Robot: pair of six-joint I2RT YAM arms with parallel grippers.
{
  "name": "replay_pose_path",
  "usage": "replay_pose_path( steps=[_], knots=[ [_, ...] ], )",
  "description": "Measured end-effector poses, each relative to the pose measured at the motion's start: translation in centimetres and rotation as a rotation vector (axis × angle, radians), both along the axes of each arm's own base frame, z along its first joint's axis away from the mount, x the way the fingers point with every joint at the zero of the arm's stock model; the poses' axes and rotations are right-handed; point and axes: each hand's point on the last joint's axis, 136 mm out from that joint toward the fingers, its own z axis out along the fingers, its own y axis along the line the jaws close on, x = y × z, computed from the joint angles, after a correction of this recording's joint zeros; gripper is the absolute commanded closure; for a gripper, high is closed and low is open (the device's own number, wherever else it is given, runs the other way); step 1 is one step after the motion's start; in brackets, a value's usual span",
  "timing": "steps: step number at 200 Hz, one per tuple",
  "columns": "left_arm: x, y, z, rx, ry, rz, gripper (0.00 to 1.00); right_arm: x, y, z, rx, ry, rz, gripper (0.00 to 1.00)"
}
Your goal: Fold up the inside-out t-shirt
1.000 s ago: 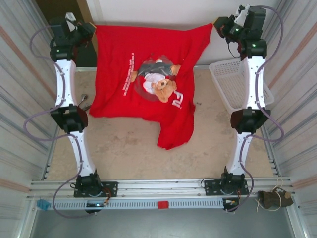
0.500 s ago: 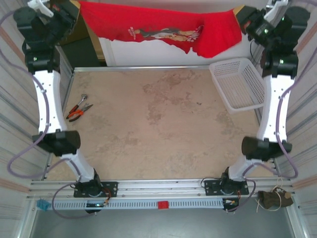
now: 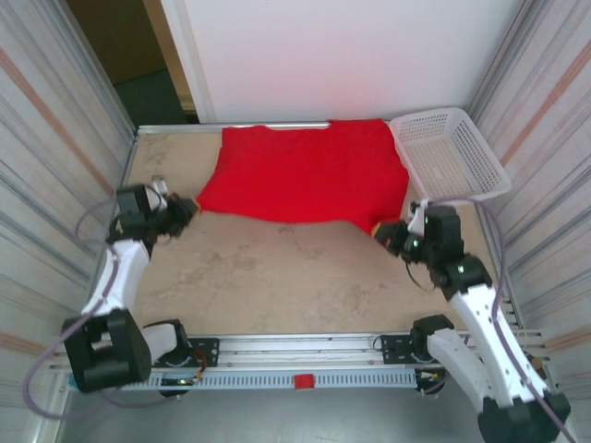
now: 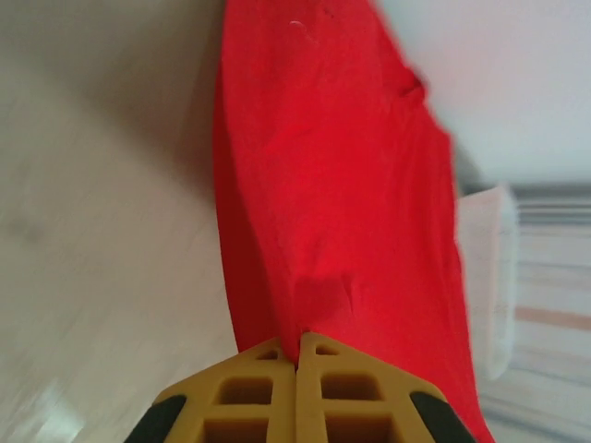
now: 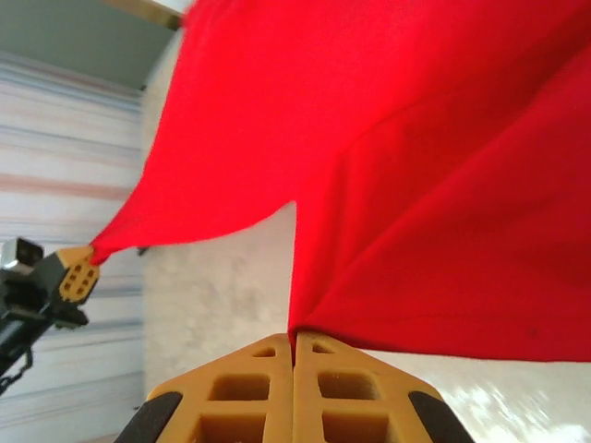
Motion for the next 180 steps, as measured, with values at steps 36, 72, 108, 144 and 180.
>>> replay_pose_path(
  steps=[36, 72, 108, 144, 180],
  knots=[
    [-6.2, -0.2, -5.4, 0.040, 0.102, 0.028, 1.00, -3.6, -1.4, -5.7, -0.069, 0.122, -0.053, 1.00],
    [-8.1, 0.1, -7.0, 0.070, 0.147, 0.053, 1.00, -4.7, -2.6, -7.1, -0.111, 0.176, -0.098, 1.00],
    [-8.3, 0.4, -8.0, 0.081, 0.199, 0.059, 1.00, -4.8, -2.8, -7.7, -0.129, 0.201, -0.106, 1.00],
    [-8.3, 0.9, -8.2, 0.107, 0.219, 0.078, 1.00, -4.5, -2.7, -7.9, -0.146, 0.231, -0.104, 1.00],
    [-7.2, 1.7, -7.6, 0.134, 0.226, 0.100, 1.00, -2.6, -2.1, -6.6, -0.180, 0.223, -0.072, 1.00]
  ],
)
